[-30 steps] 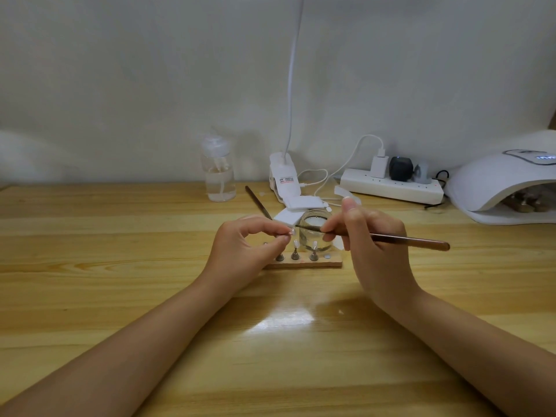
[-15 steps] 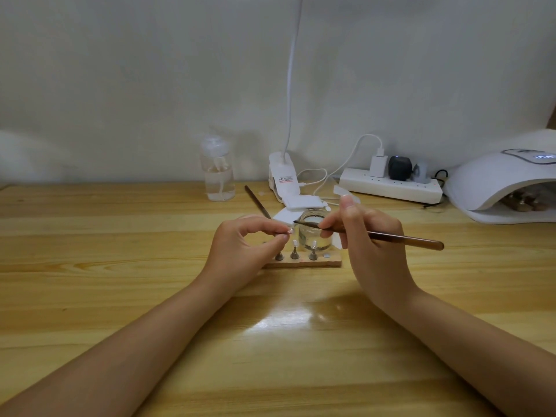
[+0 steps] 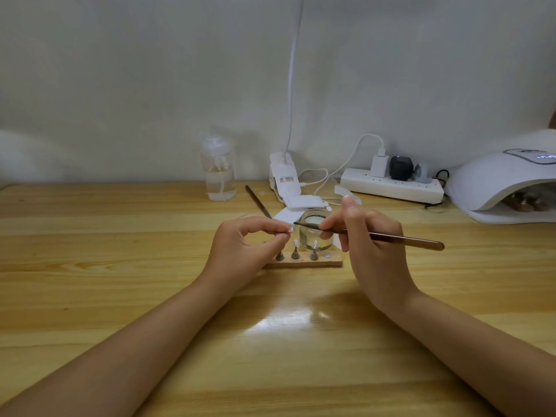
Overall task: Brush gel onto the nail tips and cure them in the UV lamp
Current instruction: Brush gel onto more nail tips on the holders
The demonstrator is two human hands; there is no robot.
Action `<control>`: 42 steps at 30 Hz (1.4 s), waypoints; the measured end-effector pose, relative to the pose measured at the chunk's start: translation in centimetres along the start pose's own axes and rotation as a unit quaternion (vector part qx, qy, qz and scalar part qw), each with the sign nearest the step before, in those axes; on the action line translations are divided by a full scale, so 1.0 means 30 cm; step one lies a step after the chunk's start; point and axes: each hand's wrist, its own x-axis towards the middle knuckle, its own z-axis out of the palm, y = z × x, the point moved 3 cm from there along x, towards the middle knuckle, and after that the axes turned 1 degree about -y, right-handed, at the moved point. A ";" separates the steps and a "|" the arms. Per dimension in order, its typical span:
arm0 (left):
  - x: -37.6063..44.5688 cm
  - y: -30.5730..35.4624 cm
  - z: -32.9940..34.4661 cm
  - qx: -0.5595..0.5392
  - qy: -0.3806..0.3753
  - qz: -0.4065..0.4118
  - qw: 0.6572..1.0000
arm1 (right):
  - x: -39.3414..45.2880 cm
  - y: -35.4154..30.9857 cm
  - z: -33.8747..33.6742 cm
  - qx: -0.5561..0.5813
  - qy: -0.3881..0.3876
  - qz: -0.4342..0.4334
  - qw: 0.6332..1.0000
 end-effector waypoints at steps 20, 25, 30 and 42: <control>-0.001 -0.007 -0.002 -0.010 0.003 -0.011 1.000 | -0.019 -0.010 0.016 0.024 -0.031 0.011 0.999; 0.001 0.000 -0.001 -0.025 0.004 -0.007 1.000 | -0.012 -0.005 0.003 0.017 -0.005 -0.006 1.000; 0.002 0.011 0.001 -0.004 -0.012 0.014 1.000 | 0.001 -0.001 -0.005 -0.016 0.004 -0.025 1.000; 0.003 -0.008 0.008 -0.008 -0.009 0.011 1.000 | -0.007 -0.003 0.002 0.003 -0.020 -0.012 1.000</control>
